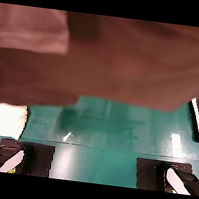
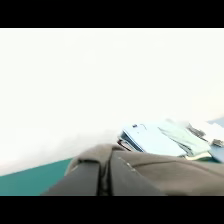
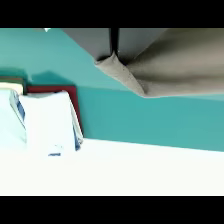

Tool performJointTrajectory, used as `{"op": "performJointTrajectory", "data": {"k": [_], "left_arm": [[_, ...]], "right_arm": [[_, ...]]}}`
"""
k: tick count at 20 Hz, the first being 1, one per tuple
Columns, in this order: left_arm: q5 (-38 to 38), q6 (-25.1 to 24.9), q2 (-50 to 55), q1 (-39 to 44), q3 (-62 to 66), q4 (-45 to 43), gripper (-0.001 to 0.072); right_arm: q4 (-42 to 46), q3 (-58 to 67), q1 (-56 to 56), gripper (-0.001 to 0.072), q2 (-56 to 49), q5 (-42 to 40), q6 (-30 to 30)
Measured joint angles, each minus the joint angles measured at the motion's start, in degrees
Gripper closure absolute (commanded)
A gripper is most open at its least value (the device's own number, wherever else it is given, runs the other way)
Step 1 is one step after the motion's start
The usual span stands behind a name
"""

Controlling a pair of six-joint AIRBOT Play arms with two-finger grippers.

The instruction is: Fold the shirts.

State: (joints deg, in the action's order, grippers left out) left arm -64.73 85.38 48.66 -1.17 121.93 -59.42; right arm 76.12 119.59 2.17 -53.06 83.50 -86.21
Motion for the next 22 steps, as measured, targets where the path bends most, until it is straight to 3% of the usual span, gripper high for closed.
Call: {"op": "performJointTrajectory", "data": {"k": [5,11,17,22], "left_arm": [[-3.0,3.8,3.8,0.0,-13.0,-9.0,0.0678],[-5.4,4.2,19.6,0.0,-32.9,-11.0,0.0677],[7.6,0.8,36.9,0.0,-37.6,-7.1,0.0678],[16.5,-0.5,42.4,0.0,-38.1,-5.4,0.0677]], "right_arm": [[1.1,-5.6,0.0,0.069,-9.1,5.4,-2.3],[1.6,-17.6,0.0,0.069,-27.1,7.7,-3.1],[1.7,-12.0,-1.0,0.069,-46.3,1.7,-3.2],[-1.3,-4.5,-1.7,0.069,-54.5,-3.6,-3.2]]}}
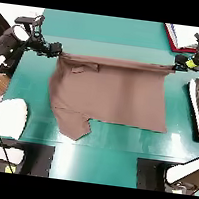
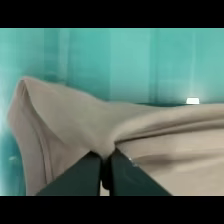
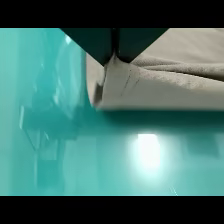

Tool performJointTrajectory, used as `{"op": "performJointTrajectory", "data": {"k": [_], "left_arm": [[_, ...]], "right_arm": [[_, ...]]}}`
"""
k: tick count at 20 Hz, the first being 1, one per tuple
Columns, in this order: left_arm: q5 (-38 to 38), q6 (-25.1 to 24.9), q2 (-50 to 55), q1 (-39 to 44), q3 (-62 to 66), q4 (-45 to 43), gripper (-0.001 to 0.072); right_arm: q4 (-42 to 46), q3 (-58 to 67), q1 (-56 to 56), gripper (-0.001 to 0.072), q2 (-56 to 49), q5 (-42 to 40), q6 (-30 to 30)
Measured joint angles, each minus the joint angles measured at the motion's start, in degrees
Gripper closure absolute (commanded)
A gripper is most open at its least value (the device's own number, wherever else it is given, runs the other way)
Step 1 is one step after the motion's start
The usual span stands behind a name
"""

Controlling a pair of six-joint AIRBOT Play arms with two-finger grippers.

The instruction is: Fold the shirts.

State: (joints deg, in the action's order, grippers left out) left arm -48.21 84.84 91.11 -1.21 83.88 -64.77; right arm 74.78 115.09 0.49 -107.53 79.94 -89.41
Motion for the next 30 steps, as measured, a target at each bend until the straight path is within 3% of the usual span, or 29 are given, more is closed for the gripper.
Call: {"op": "performJointTrajectory", "data": {"k": [10,11,12,13,20,25,30], "left_arm": [[-5.4,-6.0,1.4,0.0,-4.5,-0.3,0.0673],[-5.6,-6.2,1.4,0.0,-5.0,-0.6,0.0447],[-6.0,-6.3,1.4,0.0,-5.5,-1.0,0.0149],[-6.3,-6.3,1.4,-0.1,-5.7,-1.3,0.0098],[-15.2,-1.0,-6.9,-1.2,-10.1,-5.5,0.0098],[-18.4,2.0,-22.5,-1.3,-28.5,-8.2,0.0098],[-18.2,3.0,-36.7,-1.2,-48.2,-2.1,0.0098]], "right_arm": [[1.1,-17.3,-0.5,0.0667,4.4,-4.7,2.5],[1.1,-18.8,-0.7,0.0464,4.6,-4.7,2.5],[1.1,-20.0,-0.9,0.025,4.8,-4.8,2.6],[0.7,-20.9,-1.0,0.0242,5.0,-4.8,2.6],[-2.3,-25.9,0.0,0.0265,14.5,-1.8,4.6],[-3.1,-36.3,-0.1,0.0265,27.5,-1.1,6.0],[-3.2,-43.4,-0.1,0.0265,36.0,-3.1,6.3]]}}
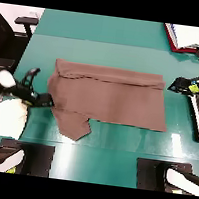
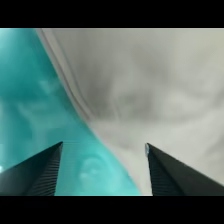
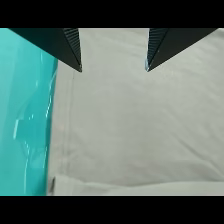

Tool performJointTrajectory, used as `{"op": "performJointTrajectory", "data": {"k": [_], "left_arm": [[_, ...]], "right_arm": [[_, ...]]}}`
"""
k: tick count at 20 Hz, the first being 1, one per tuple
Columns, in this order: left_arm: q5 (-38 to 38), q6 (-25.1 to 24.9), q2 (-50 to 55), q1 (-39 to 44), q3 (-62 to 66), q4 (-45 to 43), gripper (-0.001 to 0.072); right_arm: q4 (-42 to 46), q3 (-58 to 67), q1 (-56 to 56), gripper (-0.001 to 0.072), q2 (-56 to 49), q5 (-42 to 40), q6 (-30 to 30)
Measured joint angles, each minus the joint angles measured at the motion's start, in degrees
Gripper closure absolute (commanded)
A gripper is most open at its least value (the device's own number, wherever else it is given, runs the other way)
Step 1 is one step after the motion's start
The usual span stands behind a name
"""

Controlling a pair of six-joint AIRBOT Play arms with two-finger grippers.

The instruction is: Fold the shirts.

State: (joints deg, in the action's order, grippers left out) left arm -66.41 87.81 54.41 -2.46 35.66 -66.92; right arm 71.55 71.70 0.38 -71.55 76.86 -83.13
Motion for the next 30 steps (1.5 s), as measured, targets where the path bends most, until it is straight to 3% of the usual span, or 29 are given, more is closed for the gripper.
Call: {"op": "performJointTrajectory", "data": {"k": [7,8,11,17,19,25,28,30], "left_arm": [[6.4,-3.5,-5.0,0.0,-13.2,13.6,0.01],[7.3,-3.9,-5.2,0.0,-14.0,15.0,0.0169],[10.8,-4.8,-5.3,0.0,-15.3,16.1,0.0661],[9.4,-5.6,-5.5,0.0,-11.5,16.9,0.0678],[7.8,-5.6,-5.5,0.0,-9.4,15.6,0.0678],[6.2,-5.8,-5.5,0.0,-6.8,13.7,0.0678],[6.1,-5.8,-5.5,0.0,-6.5,13.4,0.0678],[5.9,-5.8,-5.5,0.0,-6.4,13.4,0.0678]], "right_arm": [[-1.1,-2.1,0.0,0.0265,3.2,-0.7,0.1],[-1.2,-2.1,0.0,0.0265,3.3,-0.8,0.1],[-1.4,-2.2,0.0,0.0278,3.5,-0.8,0.1],[-1.2,-5.5,4.7,0.0277,4.4,3.3,0.3],[-0.9,-10.6,8.7,0.025,5.6,4.3,0.4],[-3.1,-29.4,21.2,0.0264,7.3,4.5,1.0],[-6.2,-35.0,22.5,0.0348,7.5,1.2,2.0],[-7.4,-36.8,21.4,0.0354,7.5,-1.3,2.3]]}}
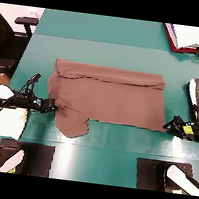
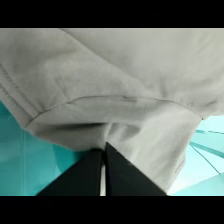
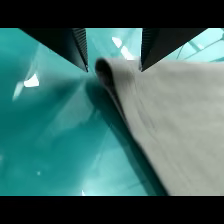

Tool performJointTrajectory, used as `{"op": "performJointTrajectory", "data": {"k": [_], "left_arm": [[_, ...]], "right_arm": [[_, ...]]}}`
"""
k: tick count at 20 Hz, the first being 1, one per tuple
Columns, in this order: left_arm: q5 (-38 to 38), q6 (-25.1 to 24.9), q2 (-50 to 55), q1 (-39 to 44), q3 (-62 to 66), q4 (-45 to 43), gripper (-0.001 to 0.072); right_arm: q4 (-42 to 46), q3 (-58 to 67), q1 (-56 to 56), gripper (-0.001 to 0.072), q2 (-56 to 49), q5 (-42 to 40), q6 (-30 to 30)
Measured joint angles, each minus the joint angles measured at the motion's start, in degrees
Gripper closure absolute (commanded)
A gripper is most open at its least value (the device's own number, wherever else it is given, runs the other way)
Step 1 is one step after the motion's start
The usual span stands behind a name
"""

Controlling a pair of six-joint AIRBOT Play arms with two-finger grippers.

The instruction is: Fold the shirts.

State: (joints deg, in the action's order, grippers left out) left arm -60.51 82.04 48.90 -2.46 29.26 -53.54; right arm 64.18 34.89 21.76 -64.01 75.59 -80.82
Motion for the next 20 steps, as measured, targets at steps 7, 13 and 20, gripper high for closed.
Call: {"op": "performJointTrajectory", "data": {"k": [7,13,20], "left_arm": [[-3.2,-0.2,-0.2,0.0,1.2,-1.6,0.0681],[-10.3,2.0,-7.5,0.0,3.3,-4.2,0.0681],[-25.4,7.4,-17.9,0.0,5.7,-3.3,0.0681]], "right_arm": [[-1.2,-1.6,-6.4,0.0689,0.3,-3.9,0.4],[5.9,2.6,-7.4,0.0689,8.3,2.5,0.4],[13.5,8.7,-7.9,0.069,19.8,13.5,0.1]]}}
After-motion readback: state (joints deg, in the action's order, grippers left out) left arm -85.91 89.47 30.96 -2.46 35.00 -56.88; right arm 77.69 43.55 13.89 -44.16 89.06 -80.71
